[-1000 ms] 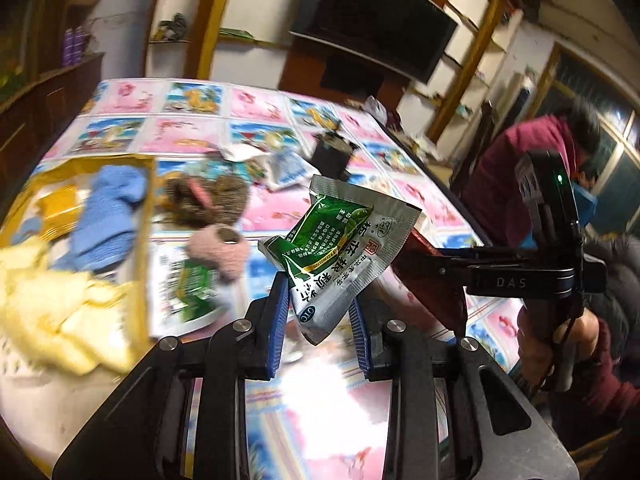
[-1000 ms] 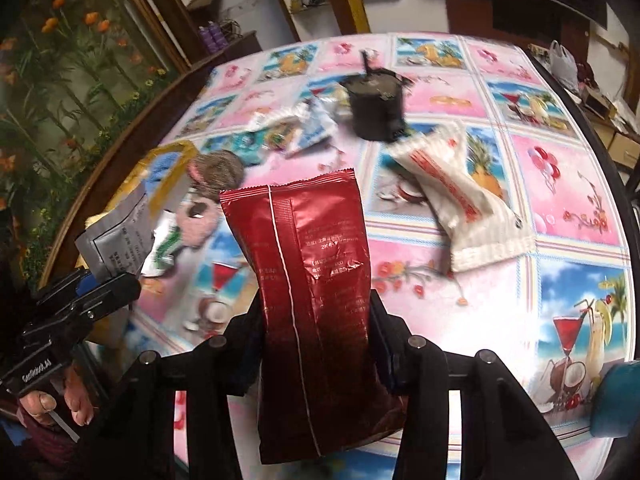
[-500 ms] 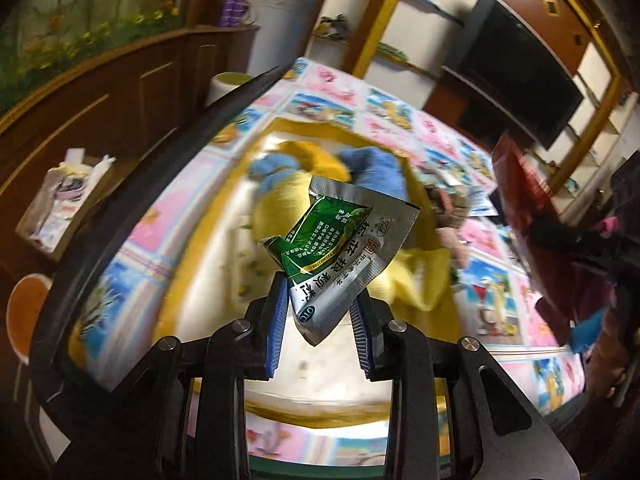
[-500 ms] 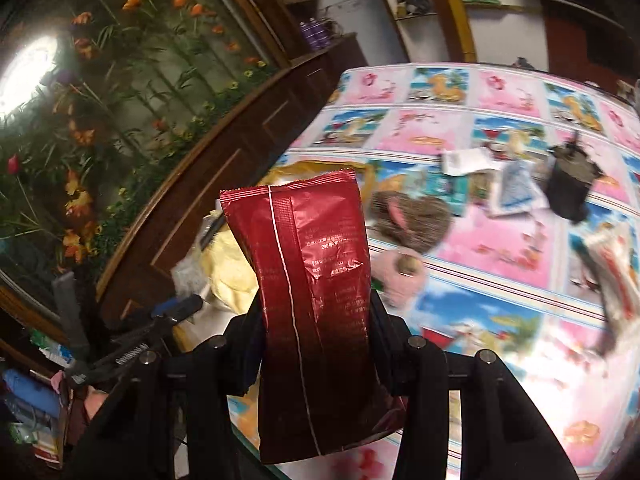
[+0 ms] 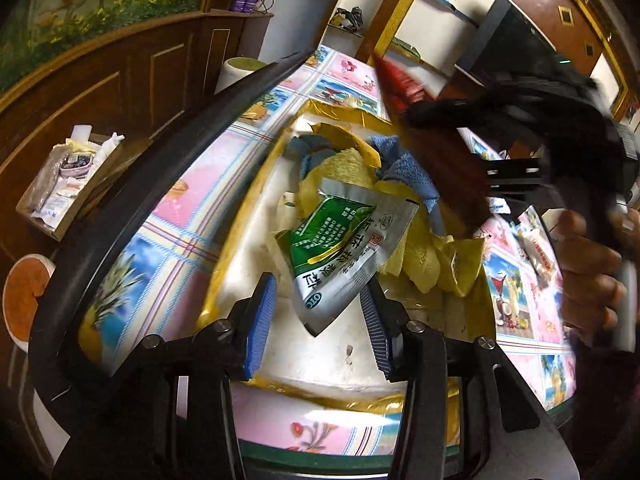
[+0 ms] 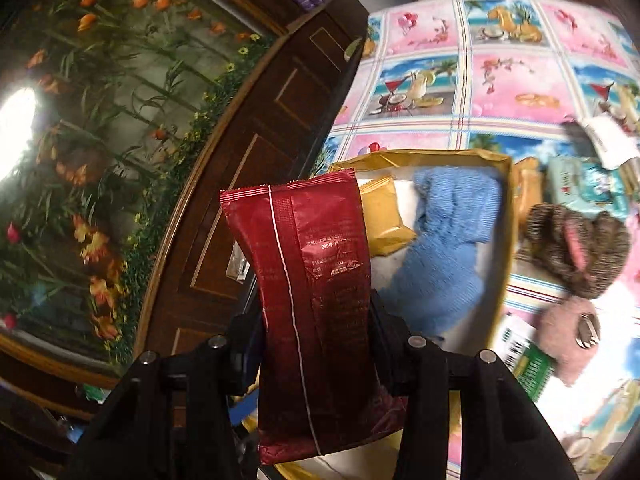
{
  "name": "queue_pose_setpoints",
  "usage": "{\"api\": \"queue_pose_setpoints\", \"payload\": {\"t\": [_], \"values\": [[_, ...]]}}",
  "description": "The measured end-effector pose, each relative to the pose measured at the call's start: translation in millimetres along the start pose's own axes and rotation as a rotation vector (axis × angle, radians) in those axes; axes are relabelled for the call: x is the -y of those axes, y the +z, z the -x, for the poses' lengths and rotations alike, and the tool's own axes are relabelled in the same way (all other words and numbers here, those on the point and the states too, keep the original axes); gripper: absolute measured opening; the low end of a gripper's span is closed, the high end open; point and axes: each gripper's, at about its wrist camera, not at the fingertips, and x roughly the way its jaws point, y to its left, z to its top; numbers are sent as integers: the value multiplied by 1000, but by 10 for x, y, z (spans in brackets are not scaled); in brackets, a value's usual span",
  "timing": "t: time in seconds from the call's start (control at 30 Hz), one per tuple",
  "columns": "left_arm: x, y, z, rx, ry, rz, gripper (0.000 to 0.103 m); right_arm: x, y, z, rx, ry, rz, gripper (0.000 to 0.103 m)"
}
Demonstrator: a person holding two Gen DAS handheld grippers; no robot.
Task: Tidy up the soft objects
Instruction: 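Place the green-white packet in the box with the left tool while the right tool carries the red bag over, then release the red bag into the box and grasp the brown fuzzy ball with the right tool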
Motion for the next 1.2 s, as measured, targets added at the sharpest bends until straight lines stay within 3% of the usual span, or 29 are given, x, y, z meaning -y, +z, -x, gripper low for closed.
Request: {"api": "queue_pose_setpoints", "payload": {"t": [0.17, 0.3, 0.5, 0.7, 0.8, 1.0, 1.03, 1.07, 1.2], "values": [[-29, 20, 115, 36, -10, -11, 43, -22, 38, -246, 27, -135, -14, 49], [-53, 37, 180, 66, -22, 2, 45, -9, 7, -213, 76, -159, 8, 55], [13, 11, 296, 100, -44, 5, 47, -98, -86, 358, 194, -206, 168, 57], [182, -26, 342, 131, -93, -17, 47, 421, 12, 812, 300, -427, 136, 60], [324, -23, 309, 113, -118, -37, 47, 705, 124, 750, 253, -480, 94, 60], [602, -67, 346, 105, -104, -115, 47, 849, 265, 352, 179, -518, 127, 59], [629, -78, 351, 103, -100, -122, 47, 861, 278, 272, 153, -533, 135, 58], [652, -86, 358, 102, -98, -128, 47, 883, 275, 204, 129, -563, 147, 48], [738, -121, 348, 92, -100, -167, 47, 958, 85, 295, 83, -547, 148, 44]]}}
